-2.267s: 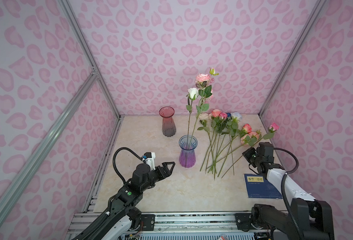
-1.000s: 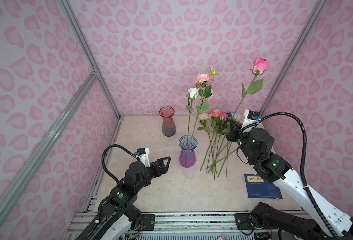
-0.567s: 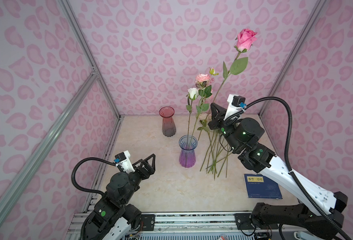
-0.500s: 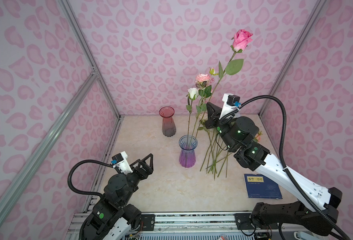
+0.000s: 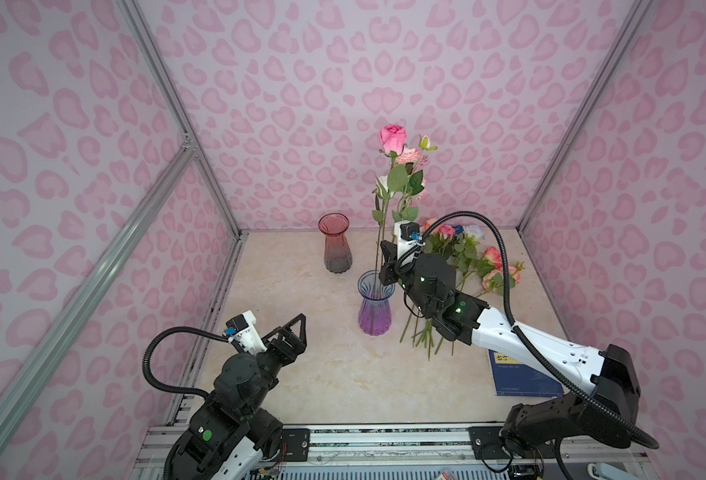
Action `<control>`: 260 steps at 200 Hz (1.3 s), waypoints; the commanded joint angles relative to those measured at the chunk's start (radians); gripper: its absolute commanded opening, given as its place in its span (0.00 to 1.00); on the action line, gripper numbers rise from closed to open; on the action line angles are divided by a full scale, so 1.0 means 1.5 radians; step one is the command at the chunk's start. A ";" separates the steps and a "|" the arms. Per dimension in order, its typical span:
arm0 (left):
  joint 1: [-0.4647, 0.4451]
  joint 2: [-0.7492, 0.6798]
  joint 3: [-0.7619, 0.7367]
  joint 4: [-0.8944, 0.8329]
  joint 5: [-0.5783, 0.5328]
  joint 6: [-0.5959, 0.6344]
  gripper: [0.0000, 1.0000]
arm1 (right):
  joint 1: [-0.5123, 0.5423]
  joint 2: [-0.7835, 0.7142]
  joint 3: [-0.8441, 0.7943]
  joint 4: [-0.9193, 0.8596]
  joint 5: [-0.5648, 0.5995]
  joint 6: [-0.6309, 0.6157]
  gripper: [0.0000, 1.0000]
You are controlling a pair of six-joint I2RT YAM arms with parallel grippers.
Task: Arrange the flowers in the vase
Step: 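Lower the pink rose stem into the purple-blue vase with the right gripper, then release the pink rose and move the right gripper down onto the rose bunch stems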
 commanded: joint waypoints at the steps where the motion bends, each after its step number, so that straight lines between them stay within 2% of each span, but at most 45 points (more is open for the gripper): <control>1: 0.001 0.005 -0.006 0.015 0.005 -0.014 0.95 | 0.003 -0.009 -0.026 0.033 0.025 0.014 0.12; 55: 0.000 0.035 -0.014 0.031 0.023 -0.030 0.96 | 0.015 -0.031 -0.036 0.020 0.053 0.025 0.29; 122: 0.000 0.065 -0.036 0.062 0.049 -0.046 0.96 | 0.031 -0.163 -0.102 -0.019 0.076 0.057 0.31; 158: 0.000 0.113 -0.064 0.122 0.095 -0.074 0.96 | 0.019 -0.233 -0.148 -0.074 0.142 0.050 0.34; 175: 0.000 0.152 -0.075 0.150 0.136 -0.085 0.96 | -0.037 -0.257 -0.178 -0.138 0.150 0.098 0.37; 197: 0.000 0.206 -0.092 0.192 0.188 -0.092 0.96 | -0.165 -0.272 -0.220 -0.228 0.074 0.185 0.40; 221: -0.003 0.262 -0.104 0.235 0.234 -0.108 0.97 | -0.345 -0.260 -0.264 -0.283 -0.098 0.257 0.40; 237: -0.011 0.298 -0.101 0.250 0.250 -0.106 0.97 | -0.426 -0.227 -0.280 -0.280 -0.185 0.255 0.39; 260: -0.031 0.348 -0.083 0.258 0.256 -0.095 0.97 | -0.486 -0.133 -0.247 -0.296 -0.251 0.237 0.38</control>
